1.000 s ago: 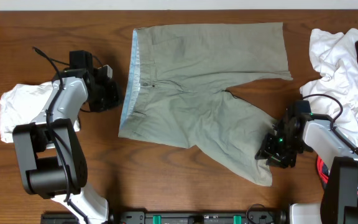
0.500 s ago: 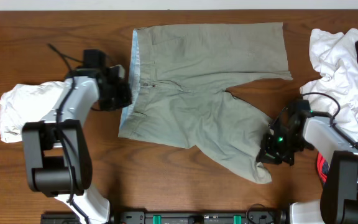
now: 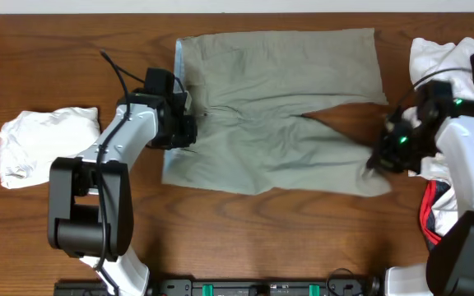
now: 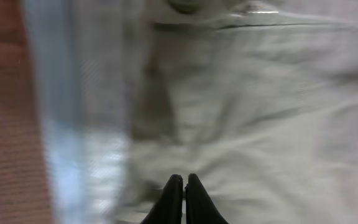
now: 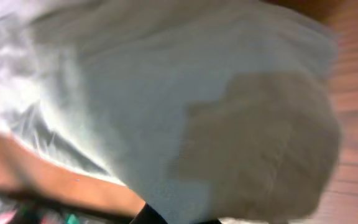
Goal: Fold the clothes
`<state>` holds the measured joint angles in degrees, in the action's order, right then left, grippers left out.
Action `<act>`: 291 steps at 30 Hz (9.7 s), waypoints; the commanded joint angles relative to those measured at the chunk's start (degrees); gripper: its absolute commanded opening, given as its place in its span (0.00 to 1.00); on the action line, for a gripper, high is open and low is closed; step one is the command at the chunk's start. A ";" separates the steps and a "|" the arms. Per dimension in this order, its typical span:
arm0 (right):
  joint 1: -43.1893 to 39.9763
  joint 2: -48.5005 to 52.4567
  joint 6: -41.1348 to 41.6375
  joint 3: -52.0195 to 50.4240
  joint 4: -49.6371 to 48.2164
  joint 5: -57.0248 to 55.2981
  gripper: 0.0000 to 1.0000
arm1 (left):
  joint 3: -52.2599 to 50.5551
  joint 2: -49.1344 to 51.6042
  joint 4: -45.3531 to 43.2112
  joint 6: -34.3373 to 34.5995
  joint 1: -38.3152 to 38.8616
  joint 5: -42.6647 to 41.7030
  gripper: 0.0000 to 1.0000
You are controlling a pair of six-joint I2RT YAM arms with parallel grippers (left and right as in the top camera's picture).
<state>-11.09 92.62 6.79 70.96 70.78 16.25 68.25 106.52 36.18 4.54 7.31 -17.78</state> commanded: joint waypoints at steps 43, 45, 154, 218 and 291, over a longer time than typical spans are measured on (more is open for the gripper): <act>-0.94 0.39 -10.69 -9.68 -8.22 2.19 0.37 | -2.89 0.24 -15.13 1.18 4.98 -1.75 0.53; -0.94 0.39 -10.69 -9.68 -8.22 2.19 0.36 | -2.89 0.94 -16.33 1.22 4.96 -1.86 0.53; -5.35 20.22 3.37 -19.21 -35.26 -5.22 0.20 | -2.89 -0.83 -6.62 8.09 -7.02 -5.95 0.06; -5.44 -1.51 -2.08 -24.85 -27.08 -3.30 0.70 | -16.59 -12.57 20.13 16.90 1.51 12.87 0.39; -7.02 -37.64 1.42 -12.50 -8.24 -1.92 0.01 | -20.70 -72.11 29.53 17.27 1.40 6.23 0.06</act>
<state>-17.56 57.45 6.24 57.21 62.24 17.06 44.56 36.84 64.97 21.06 8.71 -14.57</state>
